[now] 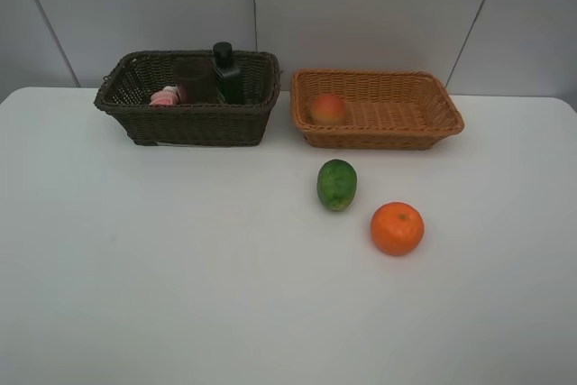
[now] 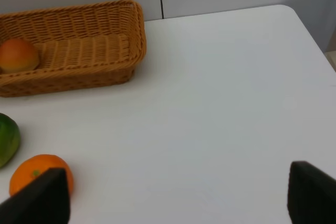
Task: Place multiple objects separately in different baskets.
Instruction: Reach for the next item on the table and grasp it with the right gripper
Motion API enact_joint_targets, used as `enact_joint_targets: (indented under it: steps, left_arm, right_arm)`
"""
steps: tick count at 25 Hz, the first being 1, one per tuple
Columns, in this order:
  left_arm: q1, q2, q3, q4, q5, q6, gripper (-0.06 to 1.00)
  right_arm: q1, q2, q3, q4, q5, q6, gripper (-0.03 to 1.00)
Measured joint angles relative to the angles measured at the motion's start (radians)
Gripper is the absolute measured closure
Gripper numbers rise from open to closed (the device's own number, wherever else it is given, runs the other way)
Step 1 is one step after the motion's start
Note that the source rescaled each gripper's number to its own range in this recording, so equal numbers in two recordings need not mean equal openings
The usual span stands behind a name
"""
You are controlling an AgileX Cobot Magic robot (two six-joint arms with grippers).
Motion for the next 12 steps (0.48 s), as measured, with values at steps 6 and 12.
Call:
enact_joint_targets:
  steps: [6,12]
  left_arm:
    - [0.005,-0.122,0.101,-0.035,0.0,-0.004,0.05]
    - [-0.005,-0.227,0.181,-0.072,0.0,0.022,0.05]
  right_arm:
    - [0.0,0.0,0.0,0.0,0.0,0.0,0.22]
    - [0.0,0.0,0.0,0.0,0.0,0.0,0.22]
